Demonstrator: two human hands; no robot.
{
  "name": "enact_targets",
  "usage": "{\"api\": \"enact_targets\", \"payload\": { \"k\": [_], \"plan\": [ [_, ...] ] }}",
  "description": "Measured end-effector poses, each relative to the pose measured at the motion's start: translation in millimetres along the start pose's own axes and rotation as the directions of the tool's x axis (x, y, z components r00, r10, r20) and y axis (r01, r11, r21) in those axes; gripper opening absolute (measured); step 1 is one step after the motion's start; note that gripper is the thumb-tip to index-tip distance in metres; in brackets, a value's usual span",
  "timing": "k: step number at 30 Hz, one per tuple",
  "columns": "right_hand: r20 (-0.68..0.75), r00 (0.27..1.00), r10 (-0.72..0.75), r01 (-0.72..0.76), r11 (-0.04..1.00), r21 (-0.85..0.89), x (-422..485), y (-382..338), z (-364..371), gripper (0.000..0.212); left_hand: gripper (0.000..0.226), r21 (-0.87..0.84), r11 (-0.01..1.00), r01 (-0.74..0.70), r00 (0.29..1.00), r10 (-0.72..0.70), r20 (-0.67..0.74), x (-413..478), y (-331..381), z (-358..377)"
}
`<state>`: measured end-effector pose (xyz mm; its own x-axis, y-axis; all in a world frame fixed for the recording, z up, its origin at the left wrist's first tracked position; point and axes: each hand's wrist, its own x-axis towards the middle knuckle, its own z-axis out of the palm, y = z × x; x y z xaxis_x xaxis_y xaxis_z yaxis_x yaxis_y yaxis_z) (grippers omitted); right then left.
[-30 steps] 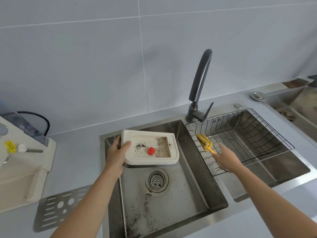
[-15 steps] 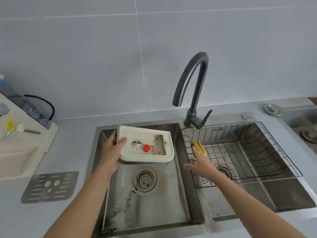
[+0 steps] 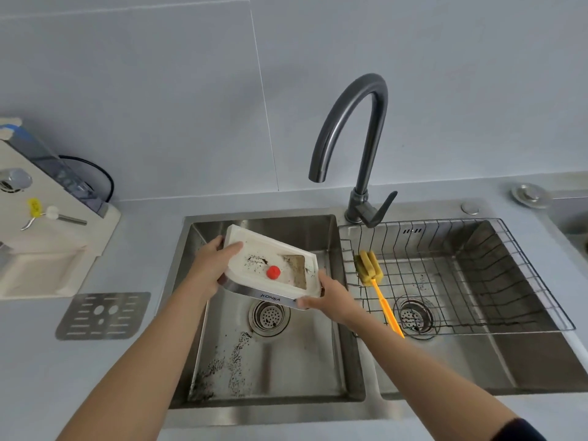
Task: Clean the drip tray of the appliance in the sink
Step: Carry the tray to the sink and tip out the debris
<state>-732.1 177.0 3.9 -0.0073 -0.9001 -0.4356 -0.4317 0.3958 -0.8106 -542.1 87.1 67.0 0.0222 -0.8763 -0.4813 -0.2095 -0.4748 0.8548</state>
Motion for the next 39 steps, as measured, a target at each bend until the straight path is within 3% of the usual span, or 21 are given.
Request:
{"api": "enact_targets", "payload": {
  "k": [2,12,17,23,30,34,37,39],
  "plan": [
    [0.047,0.999,-0.006,0.004,0.999,0.042,0.2,-0.6,1.2,0.054,0.003,0.047,0.999,0.019,1.0,-0.02,0.016,2.9,1.8,-1.0],
    [0.231,0.959,0.162,-0.227,0.929,0.293,6.0,2.2,4.2,0.031,0.021,0.284,0.958,0.033,0.997,-0.05,0.054,15.4,24.2,0.4],
    [0.329,0.924,0.193,-0.324,0.853,0.409,8.1,1.1,0.5,0.047,0.031,0.419,0.907,0.052,0.989,-0.106,0.107,13.7,41.6,0.6],
    [0.402,0.89,0.216,-0.404,0.782,0.475,7.4,2.2,-6.0,0.031,0.073,0.583,0.808,0.082,0.98,-0.172,0.101,19.1,46.9,-3.1],
    [0.292,0.906,0.307,-0.411,0.804,0.429,8.1,1.0,-12.9,0.046,0.063,0.564,0.825,0.026,0.944,-0.206,0.257,17.6,28.3,-4.5],
    [0.114,0.948,0.296,-0.317,0.856,0.41,12.2,-12.7,-23.8,0.042,0.107,0.516,0.856,-0.025,0.946,-0.147,0.288,12.5,38.7,-4.8],
    [-0.043,0.967,0.253,-0.219,0.902,0.372,14.6,-23.9,-28.9,0.043,0.08,0.437,0.895,-0.083,0.959,-0.048,0.28,17.5,42.2,-6.0],
    [-0.039,0.962,0.271,-0.243,0.913,0.328,12.7,-20.5,-24.1,0.045,0.071,0.464,0.883,-0.064,0.964,-0.065,0.257,15.6,32.1,-7.1]
  ]
}}
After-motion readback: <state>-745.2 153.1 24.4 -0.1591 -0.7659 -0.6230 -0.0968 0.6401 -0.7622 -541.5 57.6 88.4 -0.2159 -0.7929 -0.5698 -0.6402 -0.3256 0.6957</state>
